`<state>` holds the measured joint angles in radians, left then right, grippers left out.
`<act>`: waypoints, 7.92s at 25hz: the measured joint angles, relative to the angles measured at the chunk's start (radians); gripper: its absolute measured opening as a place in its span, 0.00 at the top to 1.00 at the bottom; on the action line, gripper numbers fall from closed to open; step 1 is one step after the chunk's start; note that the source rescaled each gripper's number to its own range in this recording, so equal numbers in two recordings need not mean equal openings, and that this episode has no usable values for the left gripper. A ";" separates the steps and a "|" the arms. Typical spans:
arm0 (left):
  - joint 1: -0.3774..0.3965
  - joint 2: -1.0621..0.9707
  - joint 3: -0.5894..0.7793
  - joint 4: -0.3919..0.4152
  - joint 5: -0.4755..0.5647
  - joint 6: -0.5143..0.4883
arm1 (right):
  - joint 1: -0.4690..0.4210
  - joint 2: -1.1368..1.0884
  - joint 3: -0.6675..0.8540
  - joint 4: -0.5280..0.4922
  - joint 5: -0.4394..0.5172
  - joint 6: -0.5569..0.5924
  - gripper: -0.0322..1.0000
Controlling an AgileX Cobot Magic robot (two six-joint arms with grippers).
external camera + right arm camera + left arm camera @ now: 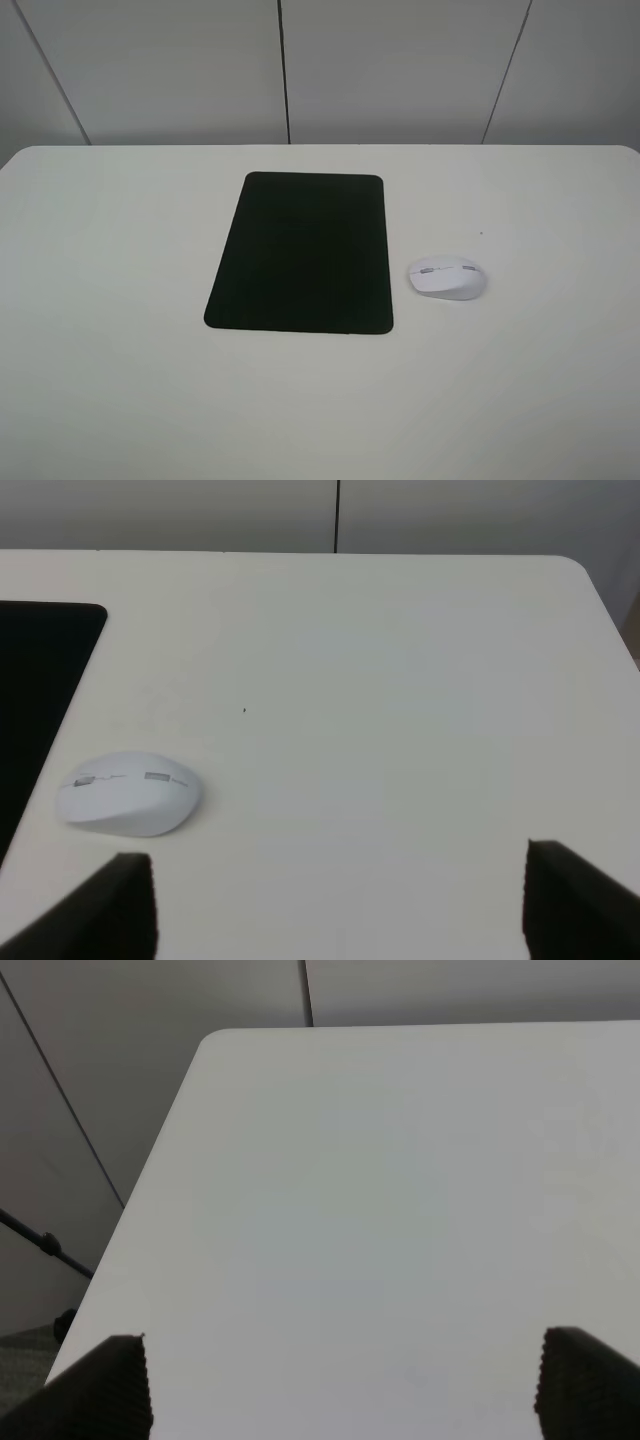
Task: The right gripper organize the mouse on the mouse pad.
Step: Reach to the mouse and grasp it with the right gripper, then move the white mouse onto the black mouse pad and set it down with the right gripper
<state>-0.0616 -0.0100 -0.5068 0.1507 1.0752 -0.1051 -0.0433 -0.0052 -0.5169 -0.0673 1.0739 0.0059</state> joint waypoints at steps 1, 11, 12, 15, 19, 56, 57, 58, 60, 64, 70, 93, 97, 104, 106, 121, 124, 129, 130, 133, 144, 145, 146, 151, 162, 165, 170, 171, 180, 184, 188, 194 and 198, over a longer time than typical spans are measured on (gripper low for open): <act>0.000 0.000 0.000 0.000 0.000 0.000 | 0.000 0.000 0.000 0.000 0.000 0.000 0.41; 0.000 0.000 0.000 0.000 0.000 0.000 | 0.000 0.157 -0.010 0.022 -0.019 -0.006 0.41; 0.000 0.000 0.000 0.000 0.000 0.000 | 0.000 0.204 -0.018 0.033 -0.035 -0.013 0.41; 0.000 0.000 0.000 0.000 0.000 0.000 | 0.000 0.348 -0.057 0.095 -0.084 -0.099 0.41; 0.000 0.000 0.000 0.000 0.000 0.000 | 0.000 0.536 -0.095 0.153 -0.140 -0.240 0.41; 0.000 0.000 0.000 0.000 0.000 0.000 | 0.361 1.801 -0.503 0.084 -0.309 -1.001 0.41; 0.000 0.000 0.000 0.000 0.000 0.000 | 0.364 1.817 -0.504 0.089 -0.319 -1.010 0.41; 0.000 0.000 0.000 0.000 0.000 0.000 | 0.367 1.829 -0.504 0.091 -0.334 -1.018 0.41; 0.000 0.000 0.000 0.000 0.000 0.000 | 0.372 1.854 -0.505 0.093 -0.354 -1.036 0.41; 0.000 0.000 0.000 0.000 0.000 0.000 | 0.373 1.889 -0.507 0.093 -0.376 -1.070 0.41; 0.000 0.000 0.000 0.000 0.000 0.000 | 0.373 1.927 -0.507 0.067 -0.429 -1.074 0.41; 0.000 0.000 0.000 0.000 0.000 0.000 | 0.367 2.011 -0.510 0.067 -0.469 -1.074 0.41; 0.000 0.000 0.000 0.000 0.000 0.000 | 0.367 2.011 -0.511 0.067 -0.461 -1.074 0.62; 0.000 0.000 0.000 0.000 0.000 0.000 | 0.367 2.012 -0.511 0.067 -0.458 -1.074 0.95; 0.000 0.000 0.000 0.000 0.000 0.000 | 0.367 2.012 -0.511 0.067 -0.458 -1.074 0.95; 0.000 0.000 0.000 0.000 0.000 0.000 | 0.367 2.013 -0.511 0.067 -0.458 -1.074 0.95; 0.000 0.000 0.000 0.000 0.000 0.000 | 0.367 2.013 -0.511 0.067 -0.458 -1.074 0.95; 0.000 0.000 0.000 0.000 0.000 0.000 | 0.367 2.007 -0.512 0.074 -0.459 -1.074 0.95; 0.000 0.000 0.000 0.000 0.000 0.000 | 0.367 2.003 -0.512 0.080 -0.467 -1.074 0.95; 0.000 0.000 0.000 0.000 0.000 0.000 | 0.369 1.960 -0.511 0.094 -0.482 -1.054 0.95; 0.000 0.000 0.000 0.000 0.000 0.000 | 0.472 1.858 -0.609 0.067 -0.462 -0.369 0.95; 0.000 0.000 0.000 0.000 0.000 0.000 | 0.490 1.859 -0.631 0.037 -0.459 -0.276 0.95; 0.000 0.000 0.000 0.000 0.000 0.000 | 0.506 1.864 -0.660 0.005 -0.449 -0.168 0.95; 0.000 0.000 0.000 0.000 0.000 0.000 | 0.581 1.932 -0.811 -0.075 -0.364 0.192 0.95; 0.000 0.000 0.000 0.000 0.000 0.000 | 0.686 2.165 -1.045 -0.038 -0.293 0.372 0.95; 0.000 0.000 0.000 0.000 0.000 0.000 | 0.688 2.223 -1.093 -0.033 -0.293 0.442 0.95; 0.000 0.000 0.000 0.000 0.000 0.000 | 0.688 2.308 -1.177 -0.034 -0.273 0.535 0.95; 0.000 0.000 0.000 0.000 0.000 0.000 | 0.688 2.323 -1.197 -0.034 -0.261 0.542 0.95; 0.000 0.000 0.000 0.010 0.000 0.000 | 0.688 2.391 -1.274 -0.103 -0.242 0.626 0.95; 0.000 0.000 0.000 0.011 0.000 0.000 | 0.688 2.401 -1.282 -0.116 -0.242 0.628 0.95; 0.000 0.000 0.000 0.012 0.000 0.000 | 0.688 2.406 -1.286 -0.116 -0.240 0.628 0.95; 0.000 0.000 0.000 0.012 0.000 0.000 | 0.688 2.410 -1.287 -0.124 -0.240 0.629 0.95; 0.000 0.000 0.000 0.012 0.000 0.000 | 0.688 2.411 -1.287 -0.134 -0.240 0.629 0.95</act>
<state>-0.0616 -0.0100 -0.5068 0.1628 1.0752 -0.1051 0.6452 2.4060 -1.8038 -0.2013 0.8343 0.6345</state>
